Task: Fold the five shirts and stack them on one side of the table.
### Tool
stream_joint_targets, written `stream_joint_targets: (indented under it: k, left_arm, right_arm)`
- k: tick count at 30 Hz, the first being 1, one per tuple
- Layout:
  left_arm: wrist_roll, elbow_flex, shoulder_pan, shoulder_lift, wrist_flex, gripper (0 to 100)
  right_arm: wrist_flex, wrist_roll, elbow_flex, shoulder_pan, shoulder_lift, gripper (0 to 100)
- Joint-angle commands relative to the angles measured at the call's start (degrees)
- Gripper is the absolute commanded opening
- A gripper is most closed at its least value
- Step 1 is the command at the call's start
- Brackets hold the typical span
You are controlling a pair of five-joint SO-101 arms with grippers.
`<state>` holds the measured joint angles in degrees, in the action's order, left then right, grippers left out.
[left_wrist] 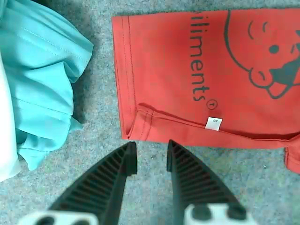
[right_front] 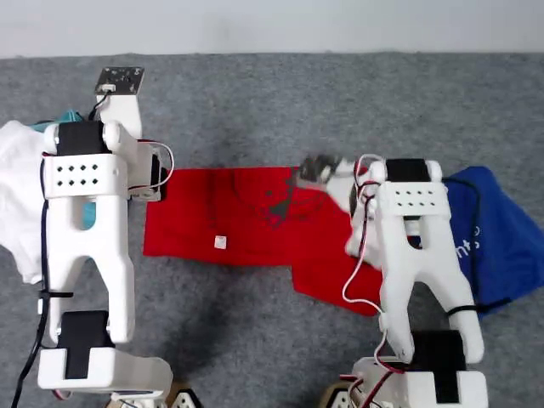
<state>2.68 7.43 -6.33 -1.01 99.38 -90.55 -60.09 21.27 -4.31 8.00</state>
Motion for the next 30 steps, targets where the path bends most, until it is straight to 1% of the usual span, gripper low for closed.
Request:
stream_joint_targets:
  k: [1,6,12,16,18,21,23,25,30]
  left_arm:
    - [-0.44,0.22,0.53,-2.73,0.26,12]
    - [-0.44,0.22,0.53,-2.73,0.26,12]
    - [-0.44,0.22,0.53,-2.73,0.26,12]
    - [-0.44,0.22,0.53,-2.73,0.26,12]
    - [-0.44,0.22,0.53,-2.73,0.35,12]
    - [-0.44,0.22,0.53,-2.73,0.35,12]
    - [-0.44,0.22,0.53,-2.73,0.35,12]
    - [-0.44,0.22,0.53,-2.73,0.35,12]
    - [-0.44,0.22,0.53,-2.73,0.35,12]
  right_arm:
    - [0.57,-7.56,8.44,0.31,2.15,20.1]
    - [9.19,-8.18,17.49,0.13,2.15,20.1]
    - [12.0,-8.18,22.68,-4.53,2.07,20.1]
    - [23.25,-8.18,28.13,-4.88,2.07,19.9]
    - [29.41,-8.44,30.86,-4.88,2.07,16.9]
    - [35.21,-8.44,32.7,-4.88,2.07,6.7]
    - [35.38,-8.35,32.62,-4.88,2.07,0.2]
    - [34.07,-8.26,32.26,-4.88,2.59,2.5]
    - [25.19,-8.18,25.41,-4.88,3.74,0.9]
